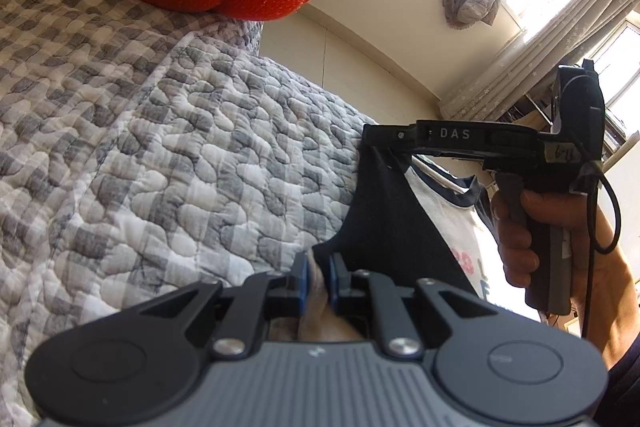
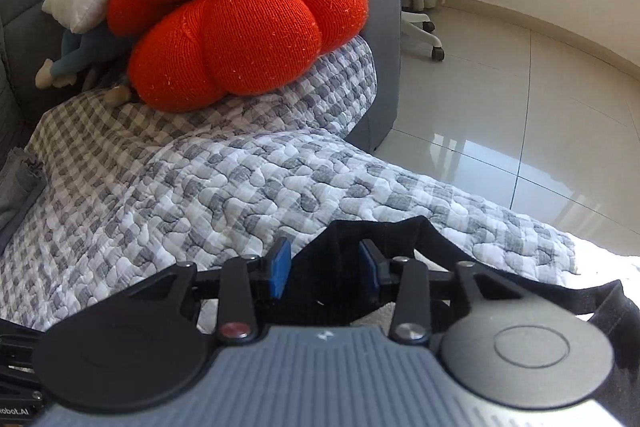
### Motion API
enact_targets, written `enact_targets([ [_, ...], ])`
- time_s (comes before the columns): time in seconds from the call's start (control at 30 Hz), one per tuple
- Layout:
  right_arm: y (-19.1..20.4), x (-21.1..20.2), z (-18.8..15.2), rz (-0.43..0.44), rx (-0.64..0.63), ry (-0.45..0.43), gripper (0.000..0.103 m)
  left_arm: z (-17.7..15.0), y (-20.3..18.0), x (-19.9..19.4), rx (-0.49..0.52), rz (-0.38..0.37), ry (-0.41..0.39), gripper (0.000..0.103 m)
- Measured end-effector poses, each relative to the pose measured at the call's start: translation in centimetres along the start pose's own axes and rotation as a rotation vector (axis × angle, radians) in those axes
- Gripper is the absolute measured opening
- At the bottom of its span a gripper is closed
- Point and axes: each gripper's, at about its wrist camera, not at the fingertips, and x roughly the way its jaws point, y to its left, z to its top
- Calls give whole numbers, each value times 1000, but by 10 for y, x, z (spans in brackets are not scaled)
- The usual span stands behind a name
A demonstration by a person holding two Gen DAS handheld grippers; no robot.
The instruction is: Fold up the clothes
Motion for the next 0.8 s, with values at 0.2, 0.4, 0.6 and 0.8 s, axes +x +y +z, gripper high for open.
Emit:
enact_targets([
  [0.2,14,11,22,-30,-22,-32,1,1,10,-4,-71,-36,2,11],
  [0.4,8,21,17,-90,16,-14,20,0,9,-3,-58,-38,7,11],
  [0.6,-3,-31,-2,-47,-2,-116,69,2,13,0,-71,-43,20,12],
  [0.8,4,-14,-18,4,-47,-23,45,1,10,-1,-58,-26,16,12],
])
